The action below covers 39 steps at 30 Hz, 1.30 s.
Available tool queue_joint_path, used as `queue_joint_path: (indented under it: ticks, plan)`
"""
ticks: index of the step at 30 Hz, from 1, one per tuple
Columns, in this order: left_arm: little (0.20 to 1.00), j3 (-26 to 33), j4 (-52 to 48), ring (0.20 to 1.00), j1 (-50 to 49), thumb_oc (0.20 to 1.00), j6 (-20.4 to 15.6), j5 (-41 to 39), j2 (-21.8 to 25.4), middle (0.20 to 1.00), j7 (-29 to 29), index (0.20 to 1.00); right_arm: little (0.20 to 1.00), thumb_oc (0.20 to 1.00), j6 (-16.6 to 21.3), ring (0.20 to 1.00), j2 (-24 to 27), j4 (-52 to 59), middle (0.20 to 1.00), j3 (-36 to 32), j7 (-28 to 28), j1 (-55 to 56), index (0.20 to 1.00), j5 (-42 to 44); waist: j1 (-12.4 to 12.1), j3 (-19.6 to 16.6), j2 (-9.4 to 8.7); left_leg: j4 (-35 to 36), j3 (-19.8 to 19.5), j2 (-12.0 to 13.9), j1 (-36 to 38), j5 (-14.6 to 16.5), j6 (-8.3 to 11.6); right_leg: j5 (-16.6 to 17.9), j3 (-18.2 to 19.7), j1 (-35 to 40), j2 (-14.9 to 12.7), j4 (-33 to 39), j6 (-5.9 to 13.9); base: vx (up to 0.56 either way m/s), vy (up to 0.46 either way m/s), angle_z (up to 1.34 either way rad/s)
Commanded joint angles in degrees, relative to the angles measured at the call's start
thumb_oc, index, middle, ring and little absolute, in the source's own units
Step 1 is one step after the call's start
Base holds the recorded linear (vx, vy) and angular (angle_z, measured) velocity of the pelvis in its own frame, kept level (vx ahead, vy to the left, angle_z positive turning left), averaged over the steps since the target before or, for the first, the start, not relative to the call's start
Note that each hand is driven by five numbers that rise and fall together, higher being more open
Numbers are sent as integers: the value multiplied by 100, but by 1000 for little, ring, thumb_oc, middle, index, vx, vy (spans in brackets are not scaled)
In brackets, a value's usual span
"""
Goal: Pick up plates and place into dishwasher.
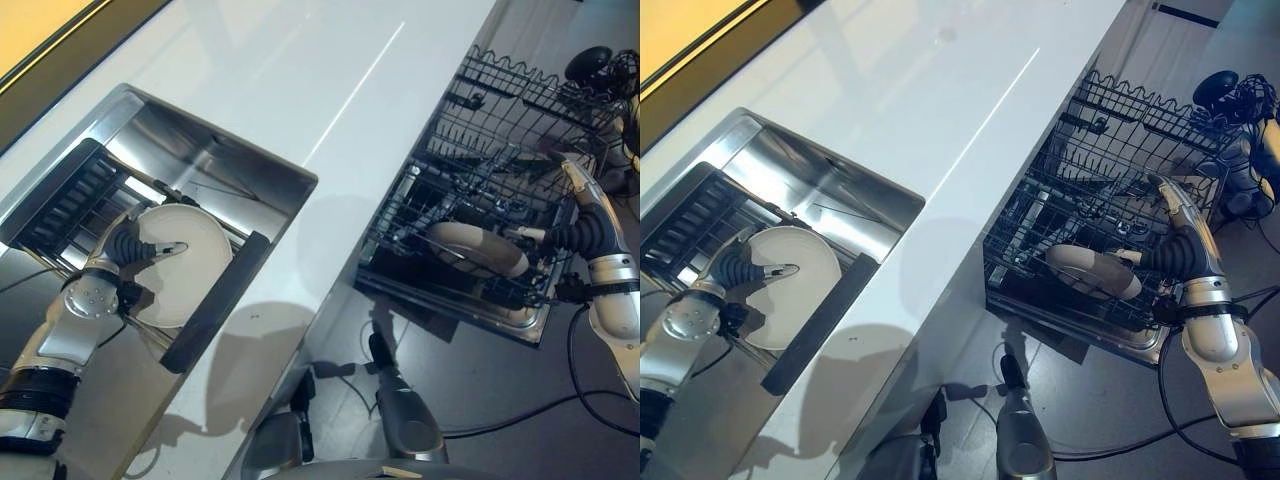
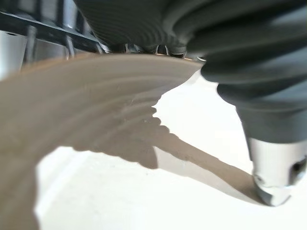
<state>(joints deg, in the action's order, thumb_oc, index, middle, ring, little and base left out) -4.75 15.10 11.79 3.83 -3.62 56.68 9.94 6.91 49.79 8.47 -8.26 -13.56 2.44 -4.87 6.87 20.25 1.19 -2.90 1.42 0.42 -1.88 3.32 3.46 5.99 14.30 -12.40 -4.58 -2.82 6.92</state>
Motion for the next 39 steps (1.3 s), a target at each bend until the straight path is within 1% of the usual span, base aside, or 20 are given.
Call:
queue_joint_path:
  ticks: [1,2,4,5,10,13,16,18,19,20,21,29,39]
  plan:
    - [1000,-702,-692,1000,-432,1000,55,-759,146,1000,1937,1000,1000,1000,172,1000,527,225,1000,-239,-82,-275,1000,226,128,-131,136,-758,48,-380,-595,309,-536,-538,-388,32,-294,-759,328,48,14,4]
    - [1000,-801,-863,1000,-429,1000,144,-938,256,1000,2235,1000,1000,1000,152,1000,578,232,1000,-193,-100,-285,1000,260,129,-143,152,-739,52,-381,-554,314,-540,-543,-410,79,-308,-736,335,42,10,5]
    - [1000,-850,-974,1000,-450,1000,143,-1101,364,1000,2480,1000,1000,1000,151,1000,638,236,1000,-163,-118,-273,1000,307,133,-146,162,-727,62,-377,-515,322,-542,-549,-436,120,-324,-721,342,42,-3,5]
    - [1000,-935,-1112,1000,-471,1000,216,-1294,473,1000,2748,1000,1000,1000,149,1000,709,242,1000,-134,-124,-245,1000,364,138,-174,169,-726,71,-373,-482,332,-544,-562,-457,154,-332,-714,349,53,-18,3]
    - [1000,-1043,-1403,1000,-498,1000,408,-1701,606,1000,3375,1000,1000,1000,145,1000,801,243,1000,-73,-140,-146,1000,497,103,-274,172,-686,61,-381,-352,347,-543,-596,-571,319,-374,-647,374,69,-35,0]
    - [1000,-1062,-1501,1000,-587,1000,462,-1735,661,1000,3602,1000,1000,1000,167,1000,828,228,1000,-53,-154,-90,1000,547,71,-337,176,-644,31,-394,-275,352,-546,-606,-624,416,-391,-593,385,60,-43,0]
    - [1000,-1031,-1609,1000,-712,1000,506,-1675,716,1000,3788,1000,1000,1000,104,1000,889,274,1000,-71,-139,-58,1000,623,35,-386,185,-616,-4,-405,-227,354,-542,-617,-670,492,-401,-543,395,42,-34,3]
    - [586,-988,-1668,586,-812,586,568,-1630,779,586,3868,586,1000,1000,88,1000,914,291,1000,-77,-136,-8,1000,662,11,-426,190,-608,-21,-403,-193,355,-536,-622,-703,538,-408,-524,403,46,-32,6]
    - [526,-966,-1673,526,-858,526,565,-1603,785,526,3891,526,1000,1000,94,1000,910,295,1000,-87,-137,21,1000,666,5,-440,189,-605,-26,-402,-184,355,-536,-625,-713,551,-410,-518,405,43,-32,11]
    - [344,-920,-1675,344,-938,344,555,-1567,799,344,3943,344,1000,1000,117,1000,902,293,1000,-122,-125,88,1000,674,-6,-464,186,-609,-33,-401,-175,357,-534,-629,-728,570,-412,-510,407,44,-31,11]
    - [200,-880,-1676,200,-1000,200,549,-1538,809,200,3989,200,1000,1000,134,1000,907,296,1000,-159,-110,144,1000,690,-13,-484,182,-608,-36,-397,-164,360,-533,-632,-740,585,-416,-506,411,52,-35,9]
    - [200,-697,-1717,200,-1271,200,518,-1364,897,200,4229,200,1000,1000,174,1000,909,329,1000,-254,-139,381,1000,775,-79,-567,135,-574,-53,-372,-111,347,-528,-634,-824,655,-427,-471,438,13,-13,3]
    - [200,-576,-1774,200,-1386,200,521,-1339,980,200,4316,200,1000,1000,178,1000,915,349,1000,-264,-225,555,1000,859,-149,-674,77,-517,-58,-344,-35,332,-526,-637,-910,737,-434,-437,467,0,0,0]
